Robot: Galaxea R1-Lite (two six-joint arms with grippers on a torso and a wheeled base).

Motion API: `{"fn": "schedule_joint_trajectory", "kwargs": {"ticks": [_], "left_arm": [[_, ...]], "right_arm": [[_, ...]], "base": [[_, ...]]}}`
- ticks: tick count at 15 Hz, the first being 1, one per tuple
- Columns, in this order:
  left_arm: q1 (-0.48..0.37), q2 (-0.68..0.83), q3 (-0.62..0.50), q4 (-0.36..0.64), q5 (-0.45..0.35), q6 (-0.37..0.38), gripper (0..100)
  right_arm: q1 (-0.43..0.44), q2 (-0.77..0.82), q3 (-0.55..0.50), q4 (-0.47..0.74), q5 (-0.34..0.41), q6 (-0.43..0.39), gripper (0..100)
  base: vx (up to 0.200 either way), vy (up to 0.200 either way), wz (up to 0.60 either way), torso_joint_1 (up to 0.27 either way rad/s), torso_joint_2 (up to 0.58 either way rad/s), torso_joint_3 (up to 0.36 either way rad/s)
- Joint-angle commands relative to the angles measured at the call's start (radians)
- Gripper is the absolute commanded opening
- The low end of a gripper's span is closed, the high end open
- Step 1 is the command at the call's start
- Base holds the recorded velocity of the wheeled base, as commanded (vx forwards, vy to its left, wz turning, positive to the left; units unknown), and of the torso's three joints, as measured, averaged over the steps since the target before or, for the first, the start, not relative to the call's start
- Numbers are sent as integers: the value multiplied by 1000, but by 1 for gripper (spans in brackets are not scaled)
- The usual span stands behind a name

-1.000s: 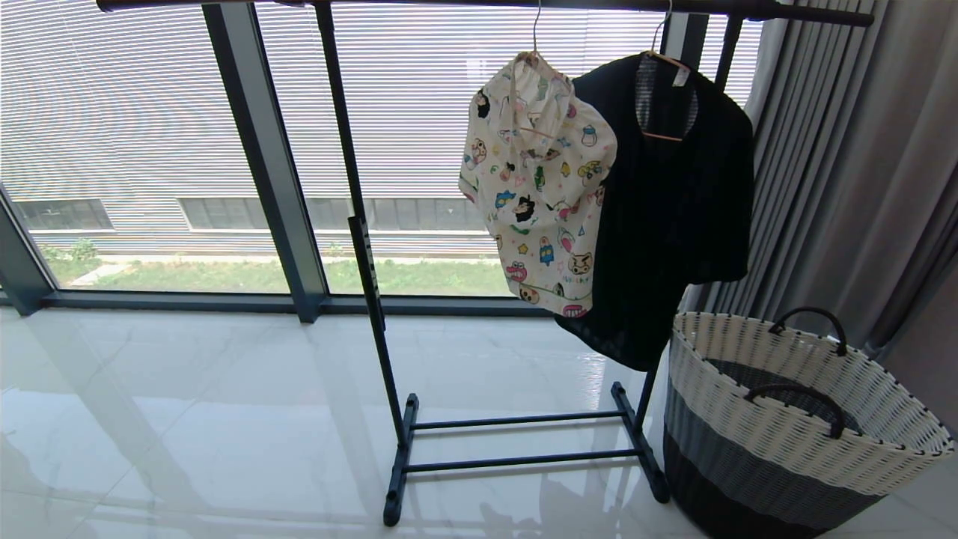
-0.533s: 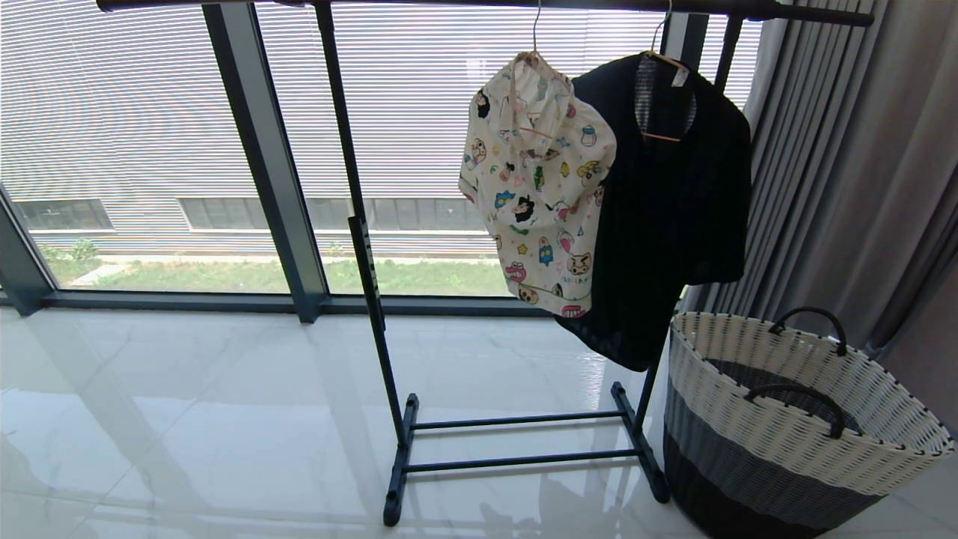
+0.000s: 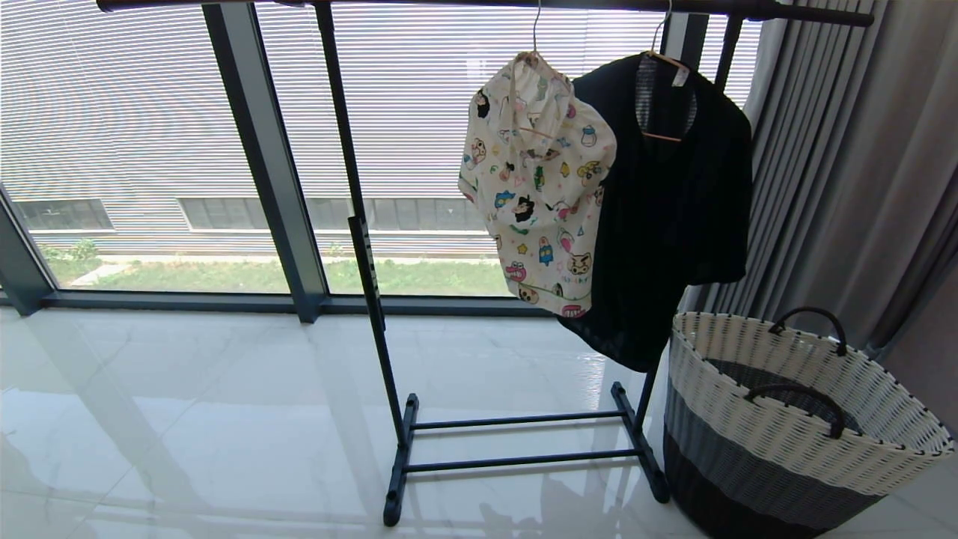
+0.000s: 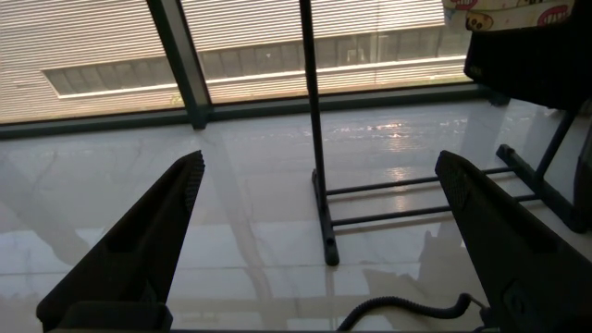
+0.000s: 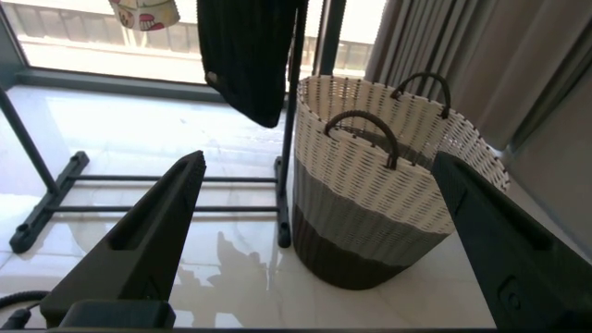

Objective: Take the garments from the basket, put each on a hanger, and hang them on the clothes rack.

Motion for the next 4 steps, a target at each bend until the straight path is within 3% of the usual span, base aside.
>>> {"fn": "schedule_joint_trajectory", "kwargs": {"ticks": [1,4], "left_arm": [[0,0,0,0,0,0,100],[0,0,-1,0,0,0,100]], "right_arm": [[1,0,0,0,1,0,100],[-1,0,0,0,-1,-6,100]], "base": [[0,0,0,0,0,0],[0,0,0,0,0,0]]}}
